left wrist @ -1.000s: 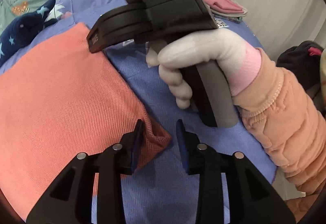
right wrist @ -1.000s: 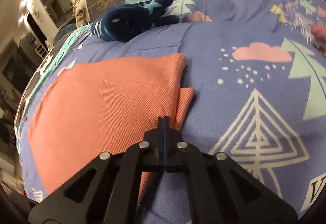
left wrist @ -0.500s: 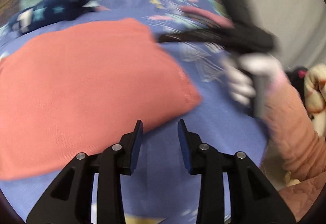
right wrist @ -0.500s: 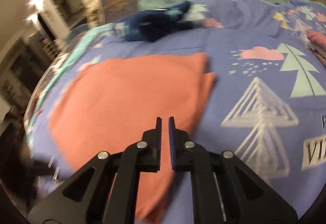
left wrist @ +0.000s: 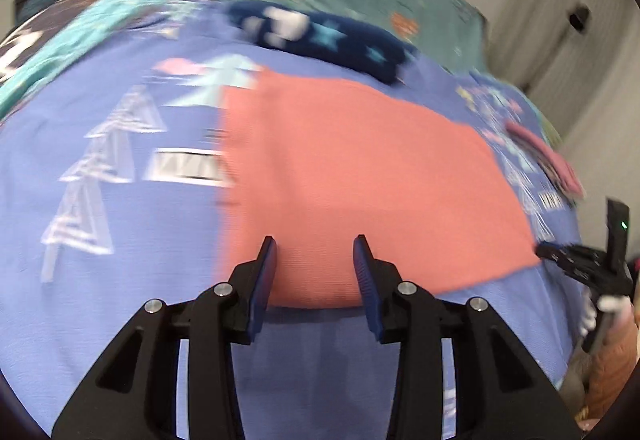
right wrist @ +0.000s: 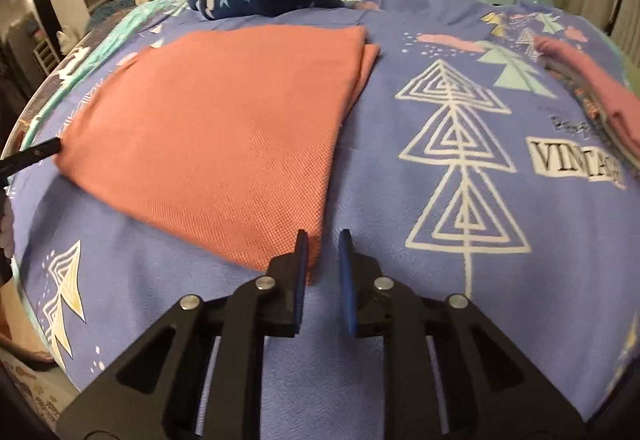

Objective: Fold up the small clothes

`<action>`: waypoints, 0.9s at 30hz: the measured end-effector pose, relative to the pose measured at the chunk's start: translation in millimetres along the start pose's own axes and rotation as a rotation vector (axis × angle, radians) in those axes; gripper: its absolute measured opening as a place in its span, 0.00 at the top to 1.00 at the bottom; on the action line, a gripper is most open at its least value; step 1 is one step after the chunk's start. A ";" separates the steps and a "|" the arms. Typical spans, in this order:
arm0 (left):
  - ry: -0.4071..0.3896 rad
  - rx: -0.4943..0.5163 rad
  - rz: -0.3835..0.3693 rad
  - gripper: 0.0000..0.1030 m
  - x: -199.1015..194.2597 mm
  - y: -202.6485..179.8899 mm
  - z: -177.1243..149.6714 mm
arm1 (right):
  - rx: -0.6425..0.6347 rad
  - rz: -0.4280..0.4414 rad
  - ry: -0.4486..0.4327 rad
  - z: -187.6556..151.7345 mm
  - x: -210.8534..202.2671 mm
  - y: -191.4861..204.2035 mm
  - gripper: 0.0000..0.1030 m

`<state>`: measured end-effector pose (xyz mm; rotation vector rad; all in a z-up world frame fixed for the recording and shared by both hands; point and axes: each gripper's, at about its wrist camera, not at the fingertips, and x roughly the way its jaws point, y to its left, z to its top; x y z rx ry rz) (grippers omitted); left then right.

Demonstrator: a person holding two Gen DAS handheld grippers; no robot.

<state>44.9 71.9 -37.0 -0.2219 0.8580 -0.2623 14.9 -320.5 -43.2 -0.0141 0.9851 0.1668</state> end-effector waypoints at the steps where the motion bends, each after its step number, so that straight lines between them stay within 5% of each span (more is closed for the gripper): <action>1: -0.011 -0.018 0.012 0.61 -4.3 12.3 -0.6 | 0.000 0.005 -0.007 2.5 -3.4 3.7 0.83; 4: -0.022 -0.034 0.045 0.64 -9.8 38.9 -1.0 | -0.035 0.016 -0.047 18.7 -12.7 27.2 0.82; 8: -0.026 0.023 0.059 0.81 -8.6 52.7 0.2 | -0.127 0.057 -0.059 49.6 -2.9 74.8 0.77; 12: -0.013 0.085 0.009 0.81 -7.2 55.1 -5.2 | -0.215 0.098 -0.034 79.0 21.9 124.3 0.76; 15: 0.005 0.102 -0.099 0.80 -2.0 52.6 -3.9 | -0.262 0.125 -0.017 95.2 35.9 158.0 0.74; 19: 0.036 0.130 -0.153 0.68 11.5 48.3 -1.3 | -0.297 0.153 -0.006 119.8 50.5 194.6 0.73; 27: 0.061 0.069 -0.266 0.66 32.0 62.2 12.1 | -0.393 0.199 -0.007 181.2 79.9 270.5 0.71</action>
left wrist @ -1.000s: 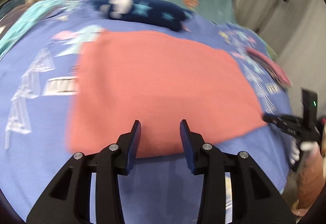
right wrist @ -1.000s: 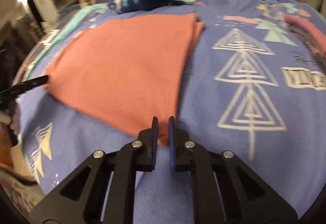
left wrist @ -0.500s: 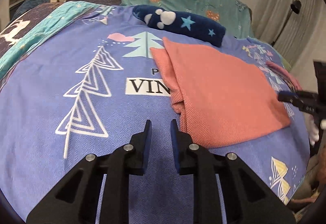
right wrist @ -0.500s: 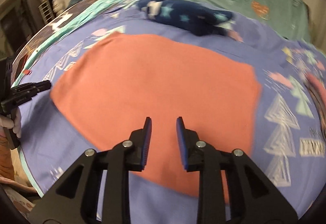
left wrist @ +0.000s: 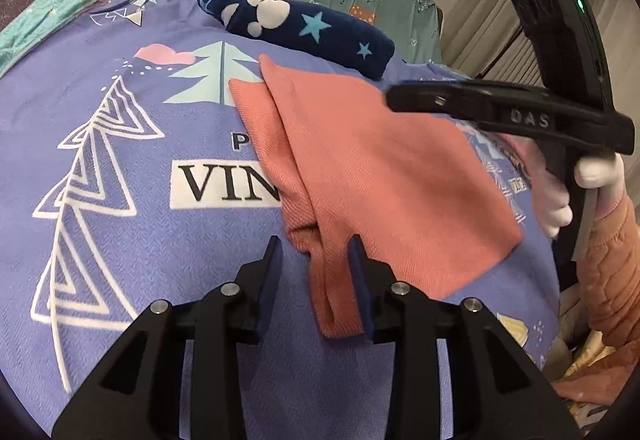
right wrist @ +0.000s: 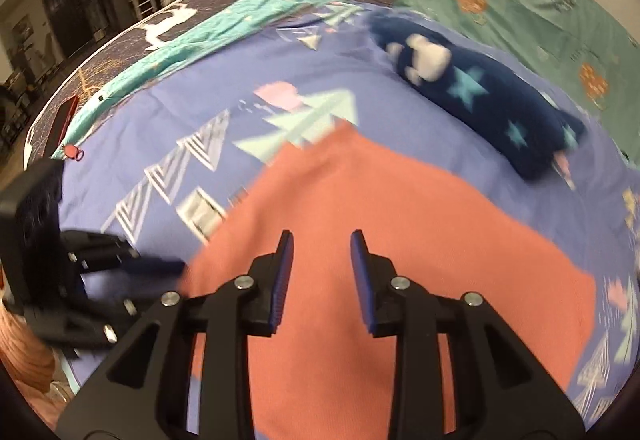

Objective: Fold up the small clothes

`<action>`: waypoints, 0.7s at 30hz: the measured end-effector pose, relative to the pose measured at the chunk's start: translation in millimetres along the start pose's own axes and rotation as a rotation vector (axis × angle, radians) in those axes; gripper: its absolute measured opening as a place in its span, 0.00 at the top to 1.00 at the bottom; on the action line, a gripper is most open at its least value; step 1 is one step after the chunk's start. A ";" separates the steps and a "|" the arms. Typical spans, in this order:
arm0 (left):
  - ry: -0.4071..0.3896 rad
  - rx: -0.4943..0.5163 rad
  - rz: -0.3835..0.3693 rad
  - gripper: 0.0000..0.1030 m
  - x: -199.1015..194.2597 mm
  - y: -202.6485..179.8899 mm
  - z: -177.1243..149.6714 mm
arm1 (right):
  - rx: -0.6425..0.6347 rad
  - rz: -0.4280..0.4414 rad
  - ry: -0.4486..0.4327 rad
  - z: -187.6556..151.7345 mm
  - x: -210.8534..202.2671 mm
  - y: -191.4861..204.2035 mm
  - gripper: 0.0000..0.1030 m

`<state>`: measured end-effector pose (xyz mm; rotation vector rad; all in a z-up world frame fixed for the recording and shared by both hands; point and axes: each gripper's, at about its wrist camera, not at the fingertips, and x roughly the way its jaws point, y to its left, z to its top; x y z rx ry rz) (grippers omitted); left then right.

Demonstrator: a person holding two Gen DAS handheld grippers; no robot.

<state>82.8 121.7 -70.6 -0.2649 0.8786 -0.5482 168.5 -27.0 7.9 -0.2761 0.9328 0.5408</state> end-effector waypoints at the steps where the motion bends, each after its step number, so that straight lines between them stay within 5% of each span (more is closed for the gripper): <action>1: -0.001 -0.012 -0.008 0.66 0.2 3.0 1.5 | -0.025 0.008 0.009 12.6 10.0 8.8 0.71; 13: 0.018 -0.067 -0.082 0.71 12.5 16.2 14.5 | -0.165 -0.081 0.149 63.9 115.4 44.4 0.67; 15: 0.019 -0.071 -0.088 0.81 15.2 17.6 16.5 | -0.172 -0.095 0.154 65.3 126.0 43.6 0.78; 16: 0.023 -0.080 -0.095 0.88 15.8 18.4 16.4 | -0.181 -0.108 0.143 66.3 127.0 44.1 0.97; 21: 0.008 -0.078 -0.026 0.96 -1.6 10.0 6.9 | -0.050 -0.071 0.028 78.0 105.1 25.5 0.98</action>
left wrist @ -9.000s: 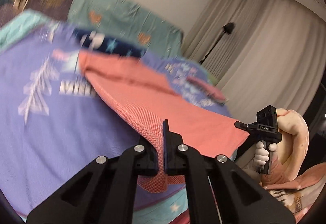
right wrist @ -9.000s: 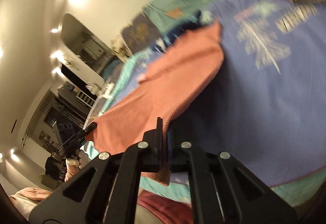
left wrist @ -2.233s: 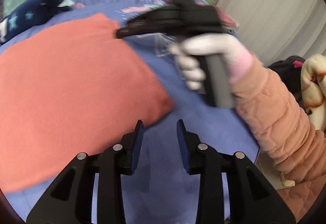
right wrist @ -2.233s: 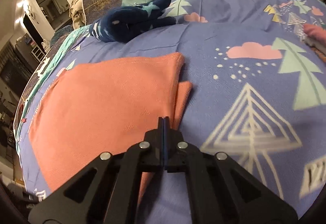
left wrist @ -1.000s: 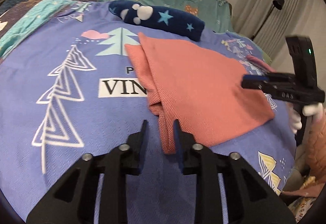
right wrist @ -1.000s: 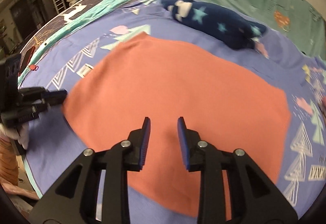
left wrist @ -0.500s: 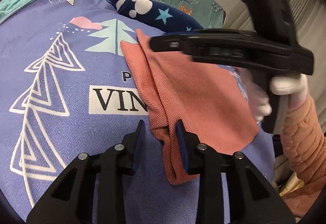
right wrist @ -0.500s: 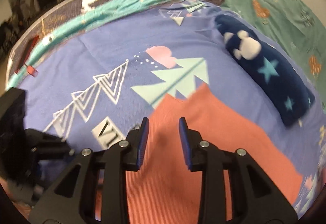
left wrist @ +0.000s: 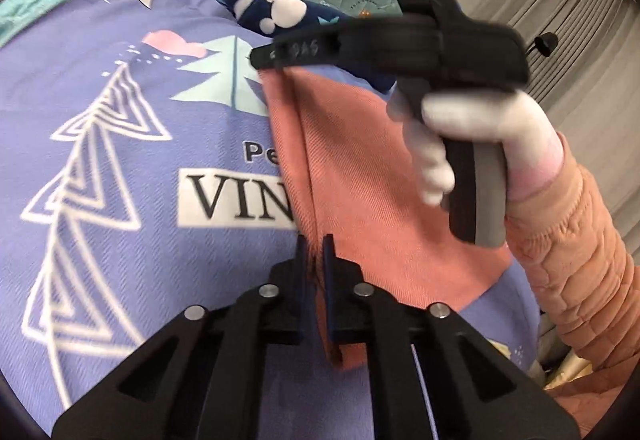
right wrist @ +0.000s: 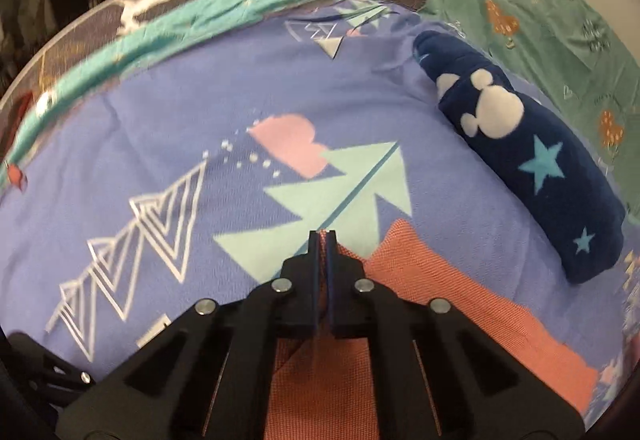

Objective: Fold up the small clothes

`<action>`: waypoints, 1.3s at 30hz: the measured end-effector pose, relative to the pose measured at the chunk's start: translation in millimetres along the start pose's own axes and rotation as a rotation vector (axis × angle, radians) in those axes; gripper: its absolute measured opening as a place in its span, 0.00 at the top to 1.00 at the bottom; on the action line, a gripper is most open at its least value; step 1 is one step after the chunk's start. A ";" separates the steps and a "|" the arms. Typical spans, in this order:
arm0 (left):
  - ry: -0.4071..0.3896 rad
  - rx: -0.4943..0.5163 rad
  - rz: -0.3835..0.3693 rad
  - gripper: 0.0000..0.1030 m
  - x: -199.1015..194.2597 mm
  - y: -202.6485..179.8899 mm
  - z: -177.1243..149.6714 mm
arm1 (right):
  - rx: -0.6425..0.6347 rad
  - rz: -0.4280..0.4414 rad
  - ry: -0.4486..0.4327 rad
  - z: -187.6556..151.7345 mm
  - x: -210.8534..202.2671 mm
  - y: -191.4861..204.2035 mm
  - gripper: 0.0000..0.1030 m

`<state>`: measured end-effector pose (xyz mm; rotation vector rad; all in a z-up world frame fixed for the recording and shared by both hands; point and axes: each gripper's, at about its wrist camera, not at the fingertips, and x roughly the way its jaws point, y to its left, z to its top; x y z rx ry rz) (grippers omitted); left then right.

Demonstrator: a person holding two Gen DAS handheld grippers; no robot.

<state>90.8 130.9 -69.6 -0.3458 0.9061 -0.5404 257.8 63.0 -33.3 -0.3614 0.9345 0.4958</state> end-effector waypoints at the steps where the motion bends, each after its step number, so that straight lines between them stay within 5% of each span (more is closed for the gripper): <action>1: 0.004 0.006 0.012 0.99 -0.6 -0.6 -2.4 | 0.010 0.011 0.012 -0.1 3.8 -2.5 0.98; 6: 0.001 -0.022 0.040 1.00 -12.4 10.2 -16.2 | 0.068 0.088 0.025 -8.3 17.9 -13.3 0.93; 11: -0.031 -0.015 -0.033 0.75 -37.1 10.1 -31.8 | 0.050 0.068 -0.043 -10.4 -16.5 -14.3 0.77; 14: 0.009 0.044 -0.057 0.73 -32.2 -1.8 -41.0 | 0.007 0.068 -0.051 -20.7 -34.3 -11.3 0.74; 19: 0.055 0.068 -0.076 0.73 -13.6 -14.3 -43.9 | -0.037 0.046 -0.030 -44.0 -44.6 -10.2 0.70; 21: 0.027 0.046 -0.085 0.97 -16.9 -15.2 -39.2 | -0.030 0.036 -0.021 -51.0 -45.9 -14.5 0.70; 27: -0.100 0.103 -0.200 0.96 -63.6 -35.6 -30.5 | 0.016 0.031 -0.037 -58.1 -54.2 -30.1 0.66; 34: 0.016 0.046 -0.079 0.90 -28.3 -17.2 -46.0 | 0.016 0.036 -0.015 -65.1 -48.2 -28.9 0.63; 39: 0.006 0.004 -0.031 0.80 -23.6 -3.2 -43.7 | -0.011 0.034 -0.011 -63.6 -44.5 -21.6 0.61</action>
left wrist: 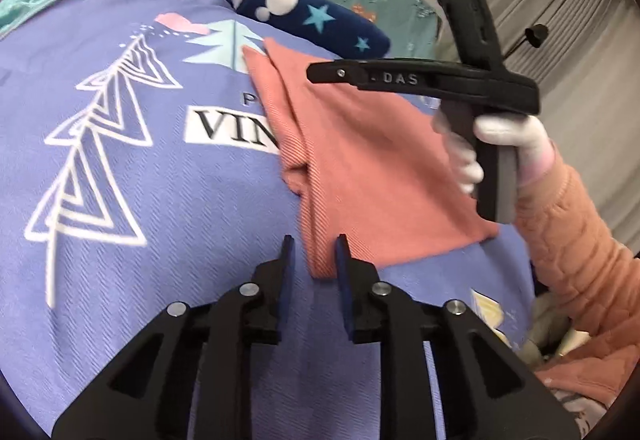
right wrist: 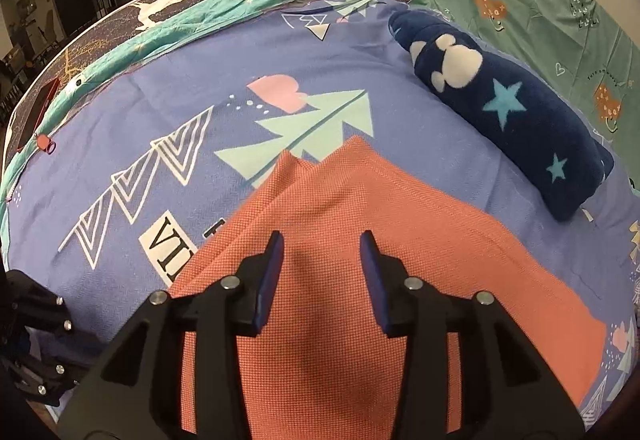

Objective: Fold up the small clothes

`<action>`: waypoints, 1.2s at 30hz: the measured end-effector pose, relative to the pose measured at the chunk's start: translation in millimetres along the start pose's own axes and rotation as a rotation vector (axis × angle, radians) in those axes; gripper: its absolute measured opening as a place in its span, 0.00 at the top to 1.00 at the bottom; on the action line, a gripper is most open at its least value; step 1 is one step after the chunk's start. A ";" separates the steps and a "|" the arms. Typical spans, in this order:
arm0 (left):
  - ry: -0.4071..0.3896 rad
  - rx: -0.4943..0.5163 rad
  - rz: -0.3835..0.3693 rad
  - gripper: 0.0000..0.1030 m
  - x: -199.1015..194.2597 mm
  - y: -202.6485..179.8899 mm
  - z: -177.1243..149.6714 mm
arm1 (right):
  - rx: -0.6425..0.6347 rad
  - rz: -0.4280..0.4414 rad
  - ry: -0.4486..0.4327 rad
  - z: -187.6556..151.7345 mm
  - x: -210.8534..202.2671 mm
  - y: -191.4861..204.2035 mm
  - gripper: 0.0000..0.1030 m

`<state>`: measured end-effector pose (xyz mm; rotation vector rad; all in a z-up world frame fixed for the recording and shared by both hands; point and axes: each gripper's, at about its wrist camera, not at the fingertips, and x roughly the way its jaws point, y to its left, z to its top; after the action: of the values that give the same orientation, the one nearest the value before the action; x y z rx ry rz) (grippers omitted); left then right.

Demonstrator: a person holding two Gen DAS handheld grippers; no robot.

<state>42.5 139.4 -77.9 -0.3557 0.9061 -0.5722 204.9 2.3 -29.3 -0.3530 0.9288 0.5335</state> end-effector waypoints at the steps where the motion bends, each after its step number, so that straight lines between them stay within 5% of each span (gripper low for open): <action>1: 0.000 0.000 -0.002 0.80 0.9 0.4 0.8 | 0.001 0.005 0.002 2.2 2.4 1.1 0.61; 11: 0.036 0.078 0.070 0.80 10.2 -8.7 -3.7 | 0.121 0.078 0.033 29.3 61.3 -4.6 0.65; 18: 0.019 0.054 0.042 0.80 3.1 -3.2 -8.4 | 0.132 0.097 -0.033 22.2 22.8 -9.8 0.72; 26: -0.076 0.003 0.130 0.75 -27.5 14.8 -1.9 | -0.148 0.021 -0.109 -57.1 -64.0 50.0 0.67; 32: -0.127 -0.040 0.180 0.66 -41.6 27.5 3.1 | -0.353 -0.011 -0.128 -120.9 -84.8 117.9 0.61; 36: -0.126 -0.043 0.180 0.65 -44.1 29.3 -3.0 | -0.479 -0.193 -0.099 -143.8 -71.8 140.6 0.58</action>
<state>27.9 189.2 -66.8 -0.3407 0.8197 -0.3611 -5.5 24.2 -58.3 -0.8326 0.6552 0.5866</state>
